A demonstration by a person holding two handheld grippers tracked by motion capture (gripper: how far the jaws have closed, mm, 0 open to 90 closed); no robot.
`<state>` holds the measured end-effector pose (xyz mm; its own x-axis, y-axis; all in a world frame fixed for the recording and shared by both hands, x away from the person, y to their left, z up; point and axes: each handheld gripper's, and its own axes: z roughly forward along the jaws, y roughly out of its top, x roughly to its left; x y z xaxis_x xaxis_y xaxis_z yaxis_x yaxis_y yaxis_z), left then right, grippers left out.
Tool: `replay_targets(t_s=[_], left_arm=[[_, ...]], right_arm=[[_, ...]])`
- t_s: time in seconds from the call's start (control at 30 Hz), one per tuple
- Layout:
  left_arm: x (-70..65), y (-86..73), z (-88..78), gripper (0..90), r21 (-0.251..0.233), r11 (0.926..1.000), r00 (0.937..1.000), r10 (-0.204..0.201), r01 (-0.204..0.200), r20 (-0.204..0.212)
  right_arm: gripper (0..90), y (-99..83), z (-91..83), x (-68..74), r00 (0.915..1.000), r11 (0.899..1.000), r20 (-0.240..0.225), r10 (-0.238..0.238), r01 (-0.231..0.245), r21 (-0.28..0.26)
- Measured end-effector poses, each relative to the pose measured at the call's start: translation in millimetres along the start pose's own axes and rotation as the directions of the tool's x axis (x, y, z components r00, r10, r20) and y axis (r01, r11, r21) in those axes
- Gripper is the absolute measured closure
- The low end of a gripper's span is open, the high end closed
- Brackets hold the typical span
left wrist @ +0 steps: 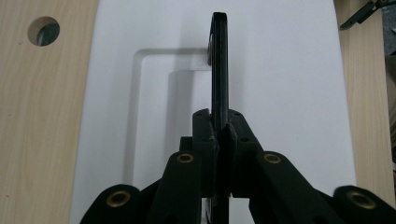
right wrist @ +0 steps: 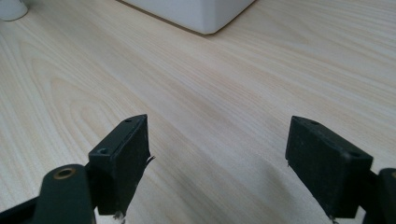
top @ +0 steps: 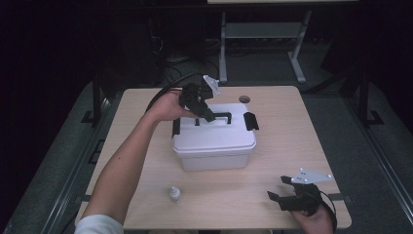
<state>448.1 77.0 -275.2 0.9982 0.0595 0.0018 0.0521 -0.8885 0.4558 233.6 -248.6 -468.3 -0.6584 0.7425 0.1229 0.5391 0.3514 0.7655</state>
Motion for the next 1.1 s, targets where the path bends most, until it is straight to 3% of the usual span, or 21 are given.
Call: replay_targets(t_s=[0.53, 0.77, 1.1], left_arm=[[-9.2, -6.2, -29.5, 84.4, -0.052, 0.9986, 0.9991, 0.002, -0.004, -0.042], [-19.5, -7.8, -47.5, 84.4, -0.033, 0.9993, 0.9971, 0.012, -0.015, -0.075], [-37.2, -20.3, -75.1, 84.4, -0.023, 0.9997, 0.9924, -0.003, 0.000, -0.123]], right_arm=[[21.1, 0.1, 0.8, -0.1, 1.0000, 1.000, 0.000, -0.003, 0.003, 0.002], [21.1, 0.8, 1.0, 1.4, 1.0000, 1.000, 0.002, -0.007, 0.007, 0.002], [21.1, 0.9, 0.0, 2.7, 0.9999, 1.000, 0.006, -0.012, 0.012, 0.000]])
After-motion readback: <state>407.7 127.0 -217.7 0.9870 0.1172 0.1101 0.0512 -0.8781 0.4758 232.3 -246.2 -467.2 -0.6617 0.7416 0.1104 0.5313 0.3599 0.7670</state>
